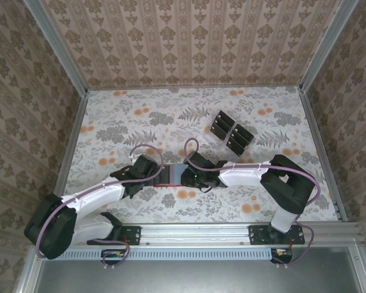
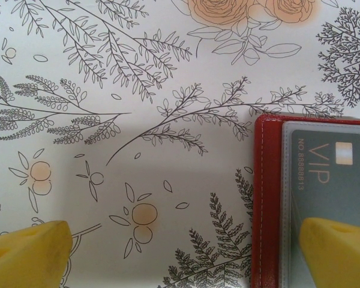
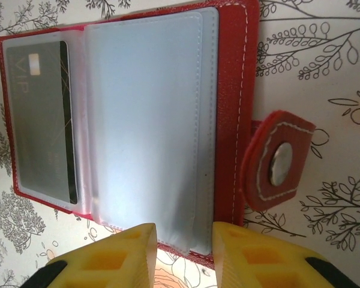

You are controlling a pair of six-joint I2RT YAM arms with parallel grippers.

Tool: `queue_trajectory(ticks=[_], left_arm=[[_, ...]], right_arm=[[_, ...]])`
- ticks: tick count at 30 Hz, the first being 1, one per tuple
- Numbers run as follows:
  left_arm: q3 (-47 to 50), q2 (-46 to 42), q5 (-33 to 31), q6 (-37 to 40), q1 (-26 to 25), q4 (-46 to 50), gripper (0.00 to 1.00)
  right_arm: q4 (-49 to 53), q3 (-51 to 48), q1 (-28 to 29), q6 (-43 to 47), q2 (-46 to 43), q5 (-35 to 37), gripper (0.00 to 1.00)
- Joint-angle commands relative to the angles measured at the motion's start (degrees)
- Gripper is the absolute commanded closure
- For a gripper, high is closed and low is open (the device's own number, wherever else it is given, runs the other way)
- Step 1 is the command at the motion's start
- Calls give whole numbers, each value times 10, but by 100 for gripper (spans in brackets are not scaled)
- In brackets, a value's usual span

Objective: Put the credit cards into the card holder

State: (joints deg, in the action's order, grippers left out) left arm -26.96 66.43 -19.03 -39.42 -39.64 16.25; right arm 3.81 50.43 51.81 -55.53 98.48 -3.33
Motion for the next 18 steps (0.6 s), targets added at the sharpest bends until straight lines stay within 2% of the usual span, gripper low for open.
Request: queue_trajectory(ticks=[1,7,18], left_arm=[[4,5,7,-1,5,-2,0],[6,5,8,-3,5,-4,0],[7,4,10,-5,4,-5,0]], right_arm=[[-7,18,4,-2,9,-4,70],[-5,23,4,2,10,-6,75],[-1,12,12,-7,-20,5,71]])
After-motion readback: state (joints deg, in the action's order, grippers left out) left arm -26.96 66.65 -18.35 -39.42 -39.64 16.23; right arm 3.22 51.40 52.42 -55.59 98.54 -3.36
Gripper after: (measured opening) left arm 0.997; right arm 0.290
